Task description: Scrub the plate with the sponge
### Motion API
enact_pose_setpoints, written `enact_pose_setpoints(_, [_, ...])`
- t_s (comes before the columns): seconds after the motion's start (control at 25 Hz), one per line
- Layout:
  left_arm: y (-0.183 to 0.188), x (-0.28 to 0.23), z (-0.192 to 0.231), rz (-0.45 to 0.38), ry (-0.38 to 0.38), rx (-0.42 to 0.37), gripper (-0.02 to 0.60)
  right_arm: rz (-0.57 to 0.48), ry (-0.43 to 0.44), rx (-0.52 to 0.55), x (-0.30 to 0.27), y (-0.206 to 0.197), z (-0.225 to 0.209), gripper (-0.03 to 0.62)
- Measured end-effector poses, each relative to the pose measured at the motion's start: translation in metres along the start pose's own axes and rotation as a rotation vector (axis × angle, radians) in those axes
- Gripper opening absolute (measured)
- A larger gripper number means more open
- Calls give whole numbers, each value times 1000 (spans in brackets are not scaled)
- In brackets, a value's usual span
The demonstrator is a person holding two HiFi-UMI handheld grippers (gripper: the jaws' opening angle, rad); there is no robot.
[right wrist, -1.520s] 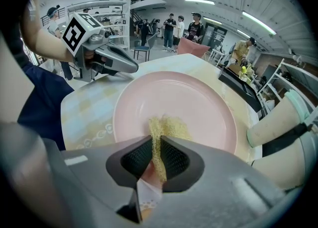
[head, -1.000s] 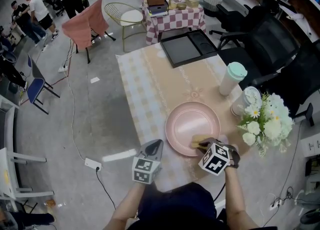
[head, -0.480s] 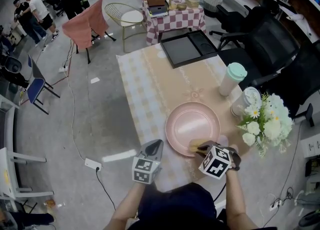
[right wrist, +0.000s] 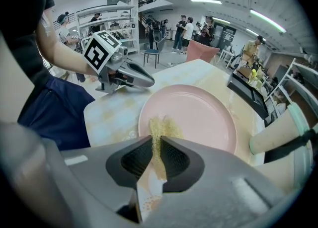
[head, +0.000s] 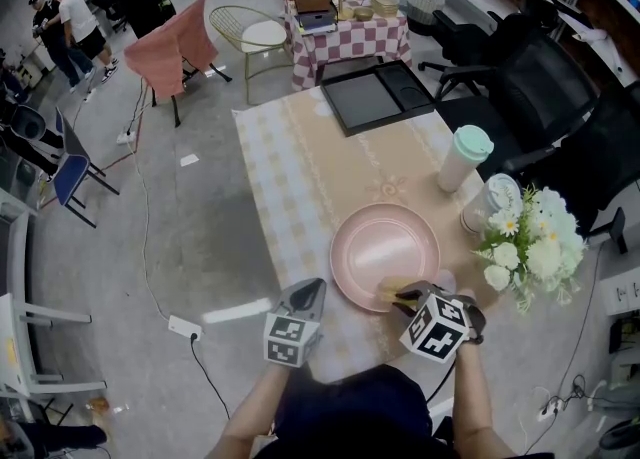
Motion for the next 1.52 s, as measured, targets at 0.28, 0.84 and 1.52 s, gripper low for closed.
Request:
enact_pose_setpoints(0.28, [2,0,1,-11,5,2,12,-63,-130,-7,12,13,-36,51])
enact_pose_setpoints(0.84, [1,1,-2,5,-17,-6,12,-27,-295,84,1,45,-113,51])
enact_pose_setpoints(1.52, [0,0,-3,10,-30,-15,12,35,-295,118,-33,41,-143,51])
Point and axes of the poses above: the fingertips, and each gripper's own axes: x backward along the fingers, z to its left, y out of its top, the point moved 3 cm from there along x, backward along the fingers, and after that the axes turned 13 degrees about -x, right-handed, at the moved point
